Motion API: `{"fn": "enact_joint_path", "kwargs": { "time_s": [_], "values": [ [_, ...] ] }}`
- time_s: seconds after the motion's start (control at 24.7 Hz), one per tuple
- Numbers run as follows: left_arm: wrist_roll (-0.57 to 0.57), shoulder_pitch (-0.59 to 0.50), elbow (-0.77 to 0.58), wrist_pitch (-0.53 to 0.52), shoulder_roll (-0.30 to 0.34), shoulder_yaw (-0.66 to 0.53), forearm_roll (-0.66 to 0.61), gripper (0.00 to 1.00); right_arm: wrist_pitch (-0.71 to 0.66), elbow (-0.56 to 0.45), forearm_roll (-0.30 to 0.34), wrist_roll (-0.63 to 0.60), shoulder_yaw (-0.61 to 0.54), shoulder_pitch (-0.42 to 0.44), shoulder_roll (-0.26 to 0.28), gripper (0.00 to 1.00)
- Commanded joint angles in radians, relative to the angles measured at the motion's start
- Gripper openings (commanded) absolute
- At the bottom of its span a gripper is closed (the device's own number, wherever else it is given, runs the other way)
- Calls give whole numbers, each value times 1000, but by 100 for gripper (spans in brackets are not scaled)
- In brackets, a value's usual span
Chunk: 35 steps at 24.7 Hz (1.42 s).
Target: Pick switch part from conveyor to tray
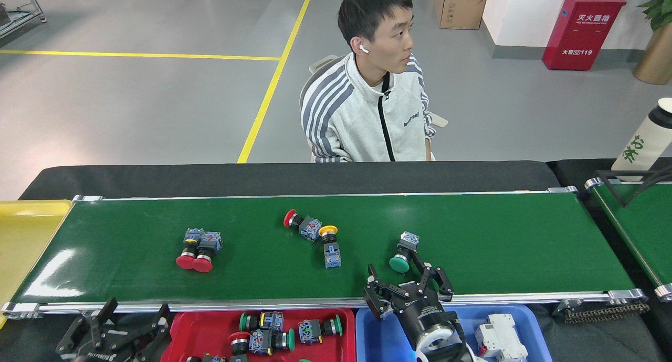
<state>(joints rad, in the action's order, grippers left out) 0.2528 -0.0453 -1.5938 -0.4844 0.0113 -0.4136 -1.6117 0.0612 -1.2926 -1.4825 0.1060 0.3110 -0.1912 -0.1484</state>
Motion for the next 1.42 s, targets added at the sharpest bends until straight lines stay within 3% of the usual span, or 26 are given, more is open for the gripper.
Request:
{"fn": "enact_joint_path", "kwargs": {
  "time_s": [0.0,0.12,0.2,0.36,0.45,0.65,0.77,0.89,0.97,1.01,1.05,1.09,1.14,1.26,1.34,1.38],
  "values": [
    [-6,58,52,29,12,12,-19,100,80,55,7,4,19,-60,-8,96],
    [-6,159,170,61,32,19,-37,100,101,164,10,0,30,-145,-10,61],
    [-9,205,227,70,56,29,-39,100,101,177,10,-5,31,-159,-8,38],
    [-10,265,319,70,75,36,-39,100,94,177,11,-8,31,-160,-3,6],
    [-10,283,345,70,78,42,-39,100,92,174,21,-15,31,-160,-3,2],
    [-12,321,382,72,78,44,-39,100,35,114,30,-42,33,-151,4,2],
    [-10,374,455,89,79,45,-40,100,-138,-14,30,-61,34,-82,12,2],
    [-12,430,526,104,85,81,-40,100,-399,-160,30,-60,74,12,38,2],
    [-24,446,563,144,99,116,-39,100,-530,-198,30,-60,125,41,50,3],
    [-30,450,575,156,104,124,-39,100,-566,-198,28,-61,142,39,50,10],
    [-35,461,592,175,105,139,-39,99,-607,-194,27,-60,168,35,50,39],
    [-40,475,610,191,107,157,-39,97,-641,-183,27,-60,191,32,49,90],
    [-43,479,620,194,110,176,-39,85,-672,-172,28,-63,206,27,47,100],
    [-49,481,629,187,150,222,-34,34,-808,-163,30,-61,215,21,43,100],
    [-50,479,629,188,151,228,-34,7,-843,-163,30,-60,215,21,41,100],
    [-50,476,626,184,154,230,-33,5,-843,-163,30,-60,215,21,41,100]
  ]
}}
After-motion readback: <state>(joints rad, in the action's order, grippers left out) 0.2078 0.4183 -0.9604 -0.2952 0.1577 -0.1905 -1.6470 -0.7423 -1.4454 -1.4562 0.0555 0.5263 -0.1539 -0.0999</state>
